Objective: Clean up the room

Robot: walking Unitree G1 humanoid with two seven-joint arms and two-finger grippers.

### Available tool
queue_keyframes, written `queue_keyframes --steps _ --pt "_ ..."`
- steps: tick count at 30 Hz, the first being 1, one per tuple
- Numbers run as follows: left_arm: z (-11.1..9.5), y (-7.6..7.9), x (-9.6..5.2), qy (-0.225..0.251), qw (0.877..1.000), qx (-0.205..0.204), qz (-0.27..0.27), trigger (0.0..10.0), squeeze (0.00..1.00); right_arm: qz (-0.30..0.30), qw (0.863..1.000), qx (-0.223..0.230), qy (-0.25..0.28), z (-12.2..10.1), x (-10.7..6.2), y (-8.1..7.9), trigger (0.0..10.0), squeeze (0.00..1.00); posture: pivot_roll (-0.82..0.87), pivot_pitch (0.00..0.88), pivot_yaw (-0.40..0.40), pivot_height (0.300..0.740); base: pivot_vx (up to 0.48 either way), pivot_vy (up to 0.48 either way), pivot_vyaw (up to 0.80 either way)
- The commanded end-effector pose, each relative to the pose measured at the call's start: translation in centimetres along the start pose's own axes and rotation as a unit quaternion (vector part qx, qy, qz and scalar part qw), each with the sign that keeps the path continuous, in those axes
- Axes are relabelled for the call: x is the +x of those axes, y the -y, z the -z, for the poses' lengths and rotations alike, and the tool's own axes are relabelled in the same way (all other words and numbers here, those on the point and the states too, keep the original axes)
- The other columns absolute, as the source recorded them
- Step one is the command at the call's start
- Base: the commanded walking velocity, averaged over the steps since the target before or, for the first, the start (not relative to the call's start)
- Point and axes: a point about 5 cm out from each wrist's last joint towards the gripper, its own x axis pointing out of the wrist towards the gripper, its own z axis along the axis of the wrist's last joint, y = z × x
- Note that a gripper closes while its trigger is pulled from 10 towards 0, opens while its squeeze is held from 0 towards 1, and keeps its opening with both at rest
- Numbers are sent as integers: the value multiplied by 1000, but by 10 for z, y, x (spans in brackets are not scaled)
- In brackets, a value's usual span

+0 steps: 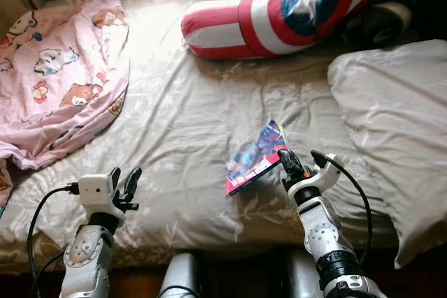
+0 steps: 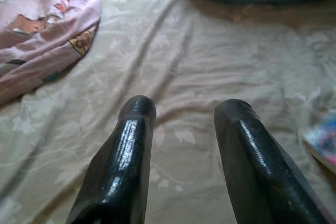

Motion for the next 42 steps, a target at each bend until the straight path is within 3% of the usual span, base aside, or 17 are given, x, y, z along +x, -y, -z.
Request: queue_keyframes --steps 1,2,5,11,14,22,32,33,34,42 --pt "1 -5 -7 -12 1000 7 -3 10000 0 -9 1000 15 19 -4 6 -5 10000 0 145 333 122 635 0 0 0" --pt "1 -4 -8 -13 1000 7 -2 10000 0 7 1000 14 18 -4 5 1 10000 0 148 335 124 635 0 0 0" --pt "2 1 -14 -22 1000 12 8 10000 0 113 991 69 31 -4 -18 42 10000 0 155 350 126 635 0 0 0" --pt "3 4 -26 -35 999 10 10 10000 0 224 971 70 39 -3 -48 77 10000 0 162 364 126 635 0 0 0" --pt "6 5 -31 -45 999 9 9 10000 0 299 951 72 31 4 -74 99 10000 0 172 377 128 635 0 0 0" --pt "4 6 -36 -53 998 13 10 10000 0 323 944 63 14 13 -85 105 10000 0 179 393 130 635 0 0 0" --pt "5 1 -42 -64 998 19 4 10000 0 322 944 70 15 14 -79 101 10000 0 188 396 123 635 0 0 0" --pt "5 1 -43 -65 998 20 3 10000 0 322 944 68 14 15 -79 101 10000 141 188 396 123 635 0 0 0" --pt "5 0 -44 -66 998 21 0 10000 0 321 944 71 16 15 -79 101 10000 784 194 393 121 635 0 0 0" --pt "7 -2 -44 -70 997 22 -4 10000 0 310 948 64 19 15 -79 100 10000 773 185 383 118 635 0 0 0"
